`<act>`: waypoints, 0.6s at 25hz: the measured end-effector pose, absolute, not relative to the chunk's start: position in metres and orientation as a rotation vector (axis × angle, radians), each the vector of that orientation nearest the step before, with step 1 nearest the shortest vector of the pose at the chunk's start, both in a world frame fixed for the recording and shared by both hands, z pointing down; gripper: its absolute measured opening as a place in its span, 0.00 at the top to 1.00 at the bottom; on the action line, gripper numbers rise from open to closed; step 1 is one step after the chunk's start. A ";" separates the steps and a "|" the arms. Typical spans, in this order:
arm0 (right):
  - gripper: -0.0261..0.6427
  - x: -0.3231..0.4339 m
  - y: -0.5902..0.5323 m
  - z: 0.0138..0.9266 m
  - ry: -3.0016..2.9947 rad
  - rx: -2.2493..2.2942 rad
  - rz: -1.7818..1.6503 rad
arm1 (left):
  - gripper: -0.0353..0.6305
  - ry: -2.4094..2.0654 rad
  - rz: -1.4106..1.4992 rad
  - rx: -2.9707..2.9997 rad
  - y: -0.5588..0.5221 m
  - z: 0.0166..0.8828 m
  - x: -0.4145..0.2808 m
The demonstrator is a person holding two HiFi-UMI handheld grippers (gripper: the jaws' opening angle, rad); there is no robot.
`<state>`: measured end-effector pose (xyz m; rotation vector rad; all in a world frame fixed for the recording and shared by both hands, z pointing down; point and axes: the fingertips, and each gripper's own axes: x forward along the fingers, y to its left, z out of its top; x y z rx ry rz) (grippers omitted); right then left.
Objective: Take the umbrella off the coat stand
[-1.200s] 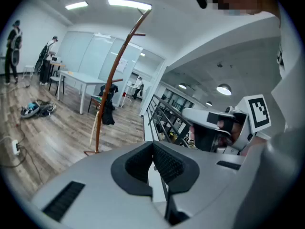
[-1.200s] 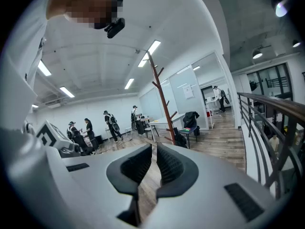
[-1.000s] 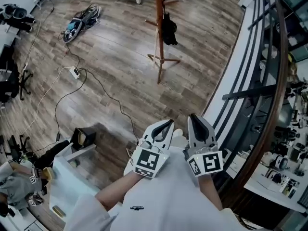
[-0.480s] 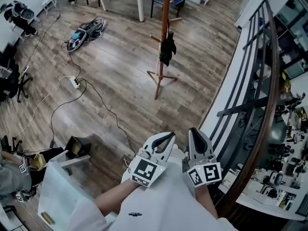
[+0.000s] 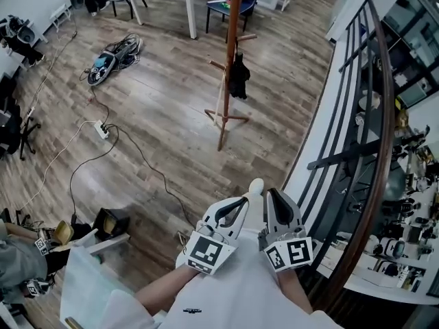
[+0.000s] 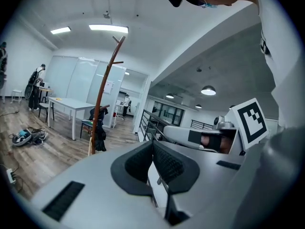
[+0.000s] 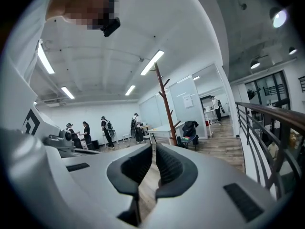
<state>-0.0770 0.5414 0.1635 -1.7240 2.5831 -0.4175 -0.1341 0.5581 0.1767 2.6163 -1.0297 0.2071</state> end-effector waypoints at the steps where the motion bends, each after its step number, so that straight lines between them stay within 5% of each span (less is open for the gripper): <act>1: 0.88 -0.077 0.534 0.162 2.579 -1.717 -0.405 | 0.91 -1.024 0.214 2.611 0.552 0.180 -0.134; 15: 0.89 -0.008 0.331 0.160 2.713 -1.472 -0.396 | 0.91 -1.137 0.267 2.517 0.352 0.200 -0.067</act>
